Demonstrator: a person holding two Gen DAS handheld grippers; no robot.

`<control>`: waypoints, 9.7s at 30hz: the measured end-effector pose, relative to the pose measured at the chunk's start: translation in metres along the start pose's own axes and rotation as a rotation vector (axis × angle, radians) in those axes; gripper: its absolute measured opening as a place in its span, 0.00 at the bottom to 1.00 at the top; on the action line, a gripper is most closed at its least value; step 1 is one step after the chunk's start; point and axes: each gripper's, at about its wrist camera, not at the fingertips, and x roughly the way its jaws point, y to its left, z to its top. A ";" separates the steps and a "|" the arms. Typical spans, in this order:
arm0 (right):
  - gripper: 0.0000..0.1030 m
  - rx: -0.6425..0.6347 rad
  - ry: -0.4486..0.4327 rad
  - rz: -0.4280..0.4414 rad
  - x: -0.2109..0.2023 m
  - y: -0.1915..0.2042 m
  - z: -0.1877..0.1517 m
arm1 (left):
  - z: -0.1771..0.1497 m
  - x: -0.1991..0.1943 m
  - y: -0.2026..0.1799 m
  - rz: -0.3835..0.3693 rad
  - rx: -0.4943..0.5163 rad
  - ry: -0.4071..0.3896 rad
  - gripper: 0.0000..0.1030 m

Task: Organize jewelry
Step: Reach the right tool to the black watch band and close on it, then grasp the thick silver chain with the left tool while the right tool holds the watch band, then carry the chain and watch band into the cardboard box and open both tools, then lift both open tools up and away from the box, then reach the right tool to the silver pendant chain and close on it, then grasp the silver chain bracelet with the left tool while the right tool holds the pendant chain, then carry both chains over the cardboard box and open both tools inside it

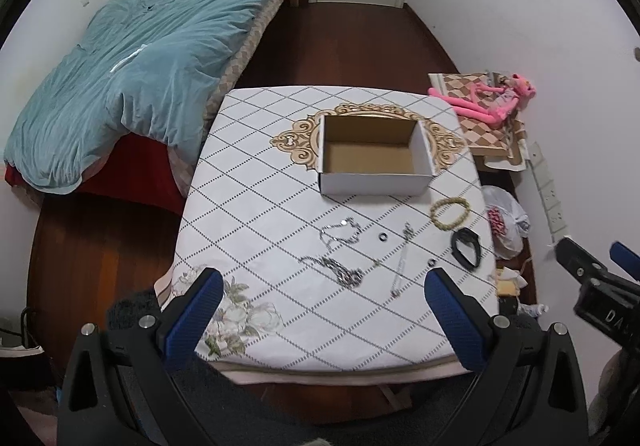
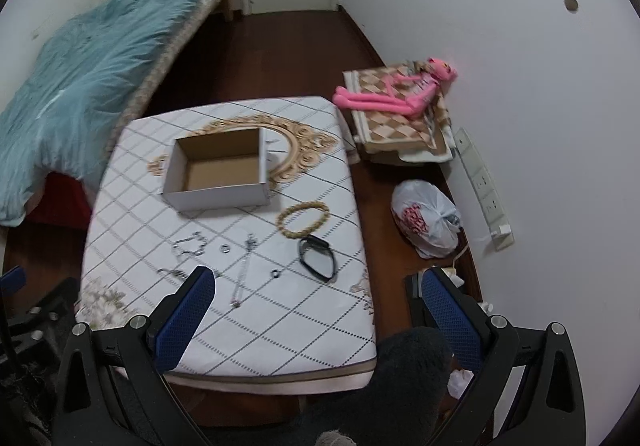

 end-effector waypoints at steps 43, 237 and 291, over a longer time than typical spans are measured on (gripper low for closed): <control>0.03 0.138 0.186 0.056 0.220 -0.001 -0.080 | -0.067 0.205 -0.035 -0.091 0.064 0.313 0.61; 0.10 0.143 0.089 0.212 0.216 0.042 -0.049 | -0.006 0.208 0.010 -0.265 0.081 0.110 0.05; 0.10 0.147 0.076 0.361 0.186 0.044 -0.013 | 0.007 0.176 0.000 -0.282 0.094 0.028 0.04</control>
